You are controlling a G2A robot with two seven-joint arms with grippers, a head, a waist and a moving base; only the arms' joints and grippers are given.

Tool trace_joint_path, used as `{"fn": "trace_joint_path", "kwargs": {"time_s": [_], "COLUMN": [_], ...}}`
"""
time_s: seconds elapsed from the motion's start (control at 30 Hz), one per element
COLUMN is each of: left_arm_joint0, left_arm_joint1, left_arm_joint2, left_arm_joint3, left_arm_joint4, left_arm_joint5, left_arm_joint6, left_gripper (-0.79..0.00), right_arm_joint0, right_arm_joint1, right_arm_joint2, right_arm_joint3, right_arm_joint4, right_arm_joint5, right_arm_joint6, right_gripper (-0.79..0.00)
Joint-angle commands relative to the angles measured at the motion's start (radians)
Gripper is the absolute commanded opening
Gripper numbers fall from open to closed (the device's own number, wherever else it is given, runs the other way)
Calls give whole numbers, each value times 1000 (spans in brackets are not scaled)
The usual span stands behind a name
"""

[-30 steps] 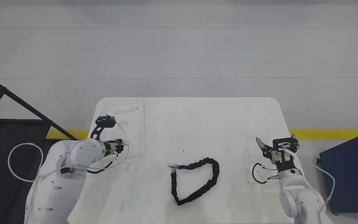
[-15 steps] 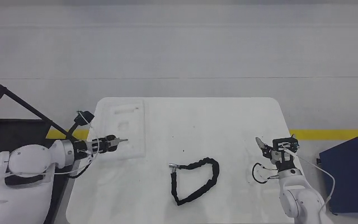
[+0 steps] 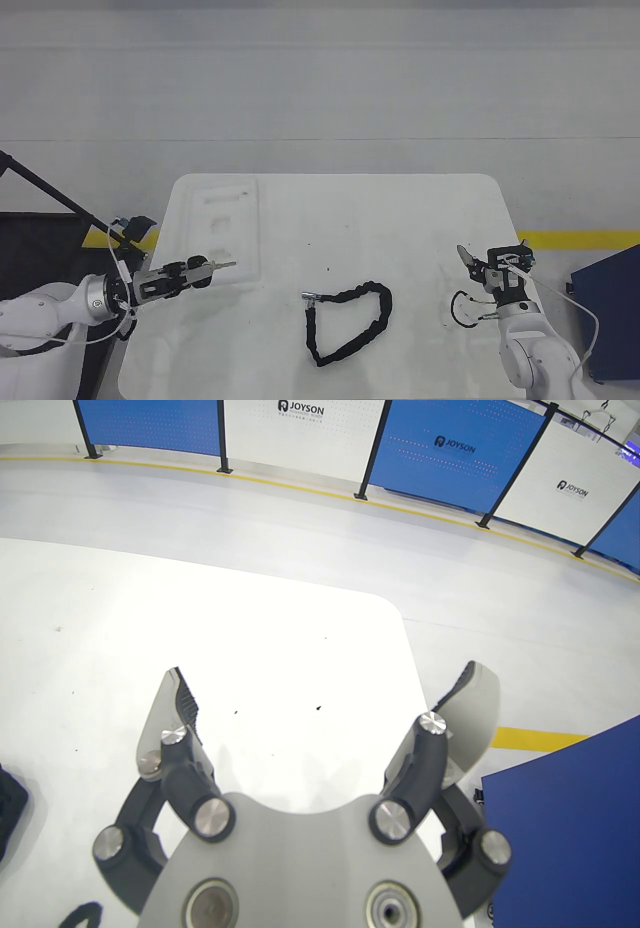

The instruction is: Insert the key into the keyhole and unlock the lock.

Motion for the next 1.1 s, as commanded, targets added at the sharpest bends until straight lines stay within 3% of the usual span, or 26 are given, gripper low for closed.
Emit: {"fn": "trace_joint_path", "kwargs": {"time_s": [0.0,0.17,0.33,0.97,1.07], "left_arm_joint0": [6,0,5,5,5], "left_arm_joint1": [3,17,24,24,24], "left_arm_joint2": [33,113,128,128,128], "left_arm_joint3": [-17,-51,-9,-9,-9], "left_arm_joint4": [35,144,176,176,176], "left_arm_joint5": [-60,-155,-262,-262,-262], "left_arm_joint6": [62,157,269,269,269], "left_gripper": [-785,-785,-785,-785,-785], "right_arm_joint0": [0,0,0,0,42], "right_arm_joint1": [0,0,0,0,3], "right_arm_joint2": [0,0,0,0,-15], "right_arm_joint3": [0,0,0,0,-5], "right_arm_joint4": [0,0,0,0,-24], "right_arm_joint5": [0,0,0,0,-73], "right_arm_joint6": [0,0,0,0,28], "right_gripper": [0,0,0,0,0]}}
